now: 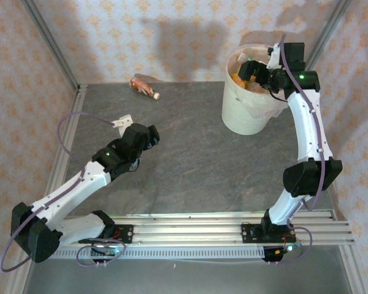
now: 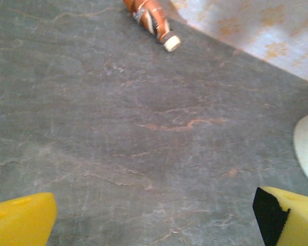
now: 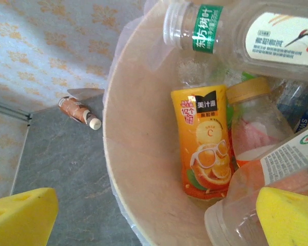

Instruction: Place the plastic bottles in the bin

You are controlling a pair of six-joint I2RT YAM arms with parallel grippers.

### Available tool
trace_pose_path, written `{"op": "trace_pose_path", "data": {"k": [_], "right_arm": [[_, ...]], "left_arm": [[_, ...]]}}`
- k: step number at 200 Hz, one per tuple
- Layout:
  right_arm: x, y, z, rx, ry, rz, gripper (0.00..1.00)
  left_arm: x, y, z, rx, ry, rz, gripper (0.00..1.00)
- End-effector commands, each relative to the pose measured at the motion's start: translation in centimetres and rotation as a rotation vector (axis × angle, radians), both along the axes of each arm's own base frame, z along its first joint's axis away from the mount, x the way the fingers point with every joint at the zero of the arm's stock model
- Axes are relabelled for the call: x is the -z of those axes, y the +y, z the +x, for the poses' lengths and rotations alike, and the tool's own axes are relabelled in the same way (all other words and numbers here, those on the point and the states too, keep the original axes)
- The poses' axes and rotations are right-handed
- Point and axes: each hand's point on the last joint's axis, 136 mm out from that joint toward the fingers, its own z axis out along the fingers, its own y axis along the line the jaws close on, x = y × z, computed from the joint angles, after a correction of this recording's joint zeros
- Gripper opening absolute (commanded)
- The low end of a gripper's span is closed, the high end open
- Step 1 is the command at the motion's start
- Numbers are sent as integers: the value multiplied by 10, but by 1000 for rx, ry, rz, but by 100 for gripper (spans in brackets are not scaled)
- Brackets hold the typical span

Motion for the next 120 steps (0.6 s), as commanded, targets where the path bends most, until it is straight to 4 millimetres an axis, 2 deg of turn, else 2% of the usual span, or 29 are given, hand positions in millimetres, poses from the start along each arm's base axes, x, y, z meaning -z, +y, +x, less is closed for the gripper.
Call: {"op": "trace_pose_path", "data": {"k": [1, 32, 58, 83, 103, 120], "right_arm": [[-49, 1, -20, -2, -117, 14, 99], [-76, 28, -45, -98, -215, 80, 99], [-83, 53, -63, -161, -294, 139, 99], [-73, 80, -83, -213, -348, 137, 99], [-54, 106, -103, -295, -372, 101, 99], [-40, 121, -117, -329, -406, 84, 99]], "left_arm": [[-6, 2, 7, -33, 14, 2, 100], [-9, 7, 21, -72, 31, 48, 100], [-8, 15, 40, -107, 46, 34, 100], [-5, 19, 62, -123, 68, 1, 100], [-3, 20, 79, -133, 82, 5, 100], [1, 25, 94, -169, 104, 18, 100]]}}
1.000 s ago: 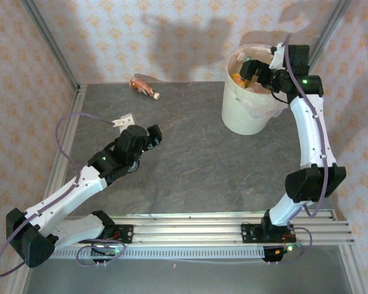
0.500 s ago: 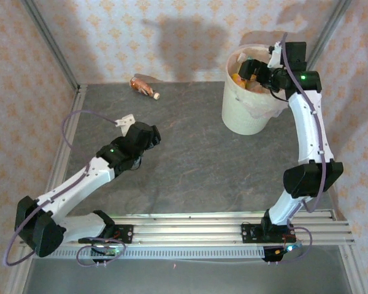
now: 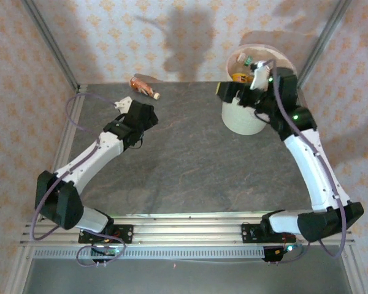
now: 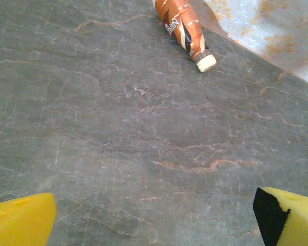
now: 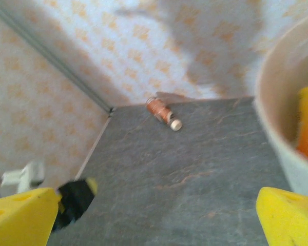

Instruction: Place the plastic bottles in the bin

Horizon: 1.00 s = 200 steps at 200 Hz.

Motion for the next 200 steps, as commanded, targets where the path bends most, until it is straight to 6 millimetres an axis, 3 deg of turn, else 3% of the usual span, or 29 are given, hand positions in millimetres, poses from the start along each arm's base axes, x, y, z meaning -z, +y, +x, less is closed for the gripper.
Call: {"op": "trace_pose_path", "data": {"k": [1, 19, 21, 52, 66, 92, 153, 200], "right_arm": [[-8, 16, -10, -27, -144, -11, 99], [18, 28, -16, -56, -146, -51, 99], [12, 27, -21, -57, -167, -47, 99], [29, 28, -28, -52, -195, -84, 99], [33, 25, -26, -30, -198, -93, 99], [37, 18, -16, 24, -191, -121, 99], [51, 29, 6, 17, -162, -147, 99], [52, 35, 16, 10, -159, -150, 99]], "left_arm": [[-3, 3, 17, -27, 18, 5, 100], [1, 5, 36, -65, 52, 30, 100], [1, 5, 39, -65, 55, 35, 100], [13, -10, 80, -60, 125, 79, 100], [26, -12, 98, -84, 142, 109, 100], [33, -3, 125, -179, 118, 194, 100], [53, -4, 199, -218, 86, 314, 100], [74, -5, 224, -201, 48, 292, 99]]}}
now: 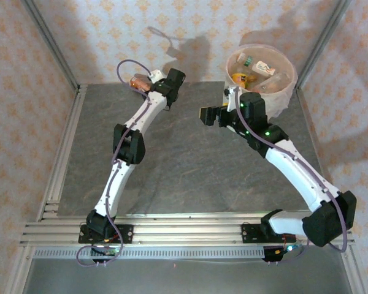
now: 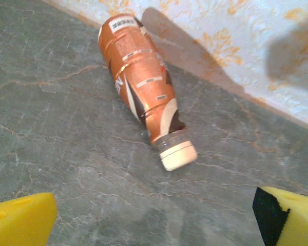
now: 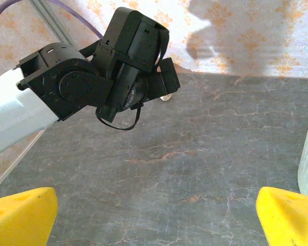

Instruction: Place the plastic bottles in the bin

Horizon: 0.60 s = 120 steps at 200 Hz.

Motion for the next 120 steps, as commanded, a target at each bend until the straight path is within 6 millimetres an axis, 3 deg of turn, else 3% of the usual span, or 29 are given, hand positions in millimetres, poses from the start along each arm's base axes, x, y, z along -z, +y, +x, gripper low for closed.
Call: {"op": "trace_pose_path", "data": {"k": [1, 31, 64, 94, 120], "right_arm": [[-33, 3, 6, -1, -95, 25, 99], [-28, 4, 9, 0, -83, 9, 99], [-21, 1, 11, 11, -72, -23, 99], [-17, -1, 12, 20, -55, -32, 99], [-9, -4, 12, 38, -43, -45, 99]], "left_arm": [[-9, 15, 4, -6, -4, 48, 99], [9, 18, 17, 27, 20, 101, 98], [42, 23, 25, 60, 65, 71, 94], [49, 18, 41, 123, 35, -29, 91], [55, 28, 47, 103, 19, -33, 88]]}}
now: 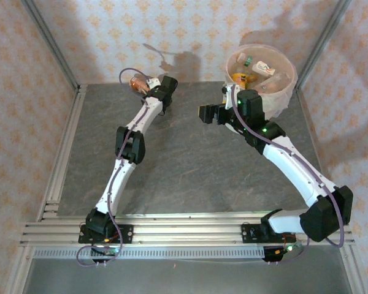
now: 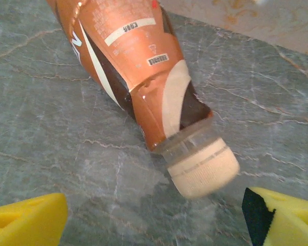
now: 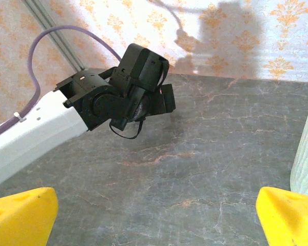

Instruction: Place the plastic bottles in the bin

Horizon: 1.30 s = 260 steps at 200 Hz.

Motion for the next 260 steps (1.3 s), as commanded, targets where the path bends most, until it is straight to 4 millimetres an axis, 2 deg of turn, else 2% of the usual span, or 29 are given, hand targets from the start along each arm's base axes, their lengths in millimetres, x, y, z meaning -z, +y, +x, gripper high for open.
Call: {"op": "trace_pose_path", "data": {"k": [1, 19, 35, 61, 82, 113, 152, 177, 206, 231, 247, 255, 260], "right_arm": [[-8, -4, 3, 24, -30, -17, 99], [-2, -5, 4, 27, -25, -38, 99], [1, -5, 5, 23, -19, -56, 99], [5, -2, 7, 12, -10, -68, 99], [6, 0, 10, 8, -7, -65, 99], [7, 1, 11, 7, -2, -57, 99], [8, 2, 13, 13, 4, -58, 99], [8, 3, 14, 15, 8, -49, 99], [9, 2, 15, 20, 9, -48, 99], [7, 2, 14, 16, 4, -50, 99], [8, 2, 13, 15, 5, -52, 99], [7, 1, 12, 16, 5, -52, 99], [7, 1, 12, 16, 3, -54, 99]], "left_arm": [[-23, 8, 16, -1, -82, -36, 88], [-4, 21, 12, -50, -52, -92, 87], [4, 31, 13, -74, -49, -140, 85], [12, 33, 17, -60, -44, -196, 82], [14, 33, 21, -46, -49, -218, 75], [6, 36, 25, -33, -70, -190, 59], [-11, 44, 21, -20, -58, -160, 54], [-29, 36, 21, 30, -63, -183, 46], [-48, 33, 10, 57, -43, -187, 41], [-54, 35, 0, 58, -35, -180, 37], [-57, 36, -3, 54, -33, -175, 40], [-56, 37, -3, 75, -24, -156, 55], [-55, 35, -1, 88, -24, -160, 71]]}}
